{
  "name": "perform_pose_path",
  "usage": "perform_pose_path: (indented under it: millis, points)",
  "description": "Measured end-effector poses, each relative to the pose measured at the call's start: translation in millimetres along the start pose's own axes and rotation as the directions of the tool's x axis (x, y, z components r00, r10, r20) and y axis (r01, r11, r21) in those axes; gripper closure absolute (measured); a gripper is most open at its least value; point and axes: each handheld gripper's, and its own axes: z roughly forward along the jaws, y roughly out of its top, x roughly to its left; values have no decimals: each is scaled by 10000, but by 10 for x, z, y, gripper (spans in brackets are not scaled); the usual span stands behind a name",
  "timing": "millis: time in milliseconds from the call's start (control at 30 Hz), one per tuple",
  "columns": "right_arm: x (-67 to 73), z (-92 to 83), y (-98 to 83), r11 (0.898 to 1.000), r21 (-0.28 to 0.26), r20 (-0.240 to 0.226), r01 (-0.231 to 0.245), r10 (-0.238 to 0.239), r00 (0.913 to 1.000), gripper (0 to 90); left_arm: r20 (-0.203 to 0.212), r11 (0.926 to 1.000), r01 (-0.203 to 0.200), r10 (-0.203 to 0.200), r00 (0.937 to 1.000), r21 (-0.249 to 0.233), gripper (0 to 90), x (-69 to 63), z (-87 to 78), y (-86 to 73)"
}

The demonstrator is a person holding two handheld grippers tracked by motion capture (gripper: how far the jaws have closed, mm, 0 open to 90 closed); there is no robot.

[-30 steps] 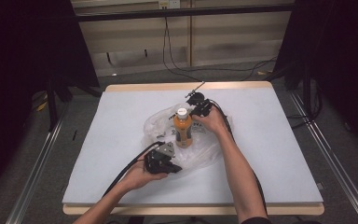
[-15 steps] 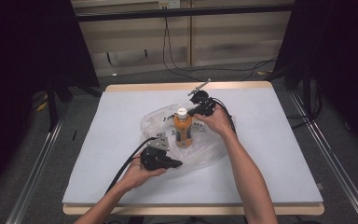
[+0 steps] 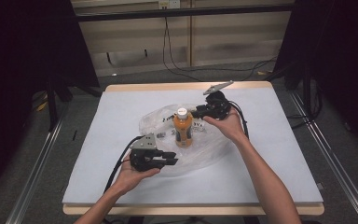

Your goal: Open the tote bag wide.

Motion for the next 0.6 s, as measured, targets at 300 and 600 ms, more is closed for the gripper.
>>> perform_pose_path:
  millis: [300, 600]
  points:
    - [24, -420, -241, 9914, -1280, 403, -280, 334, 9986, 189, -1101, 9949, -51, -60, 9939, -1003, 466, 0, -262, -10]
    - [47, -822, -492, 9717, -2286, 856, -592, 806, 9931, 26, -2195, 9930, 183, -438, 9746, -1168, 188, -18, -467, -9]
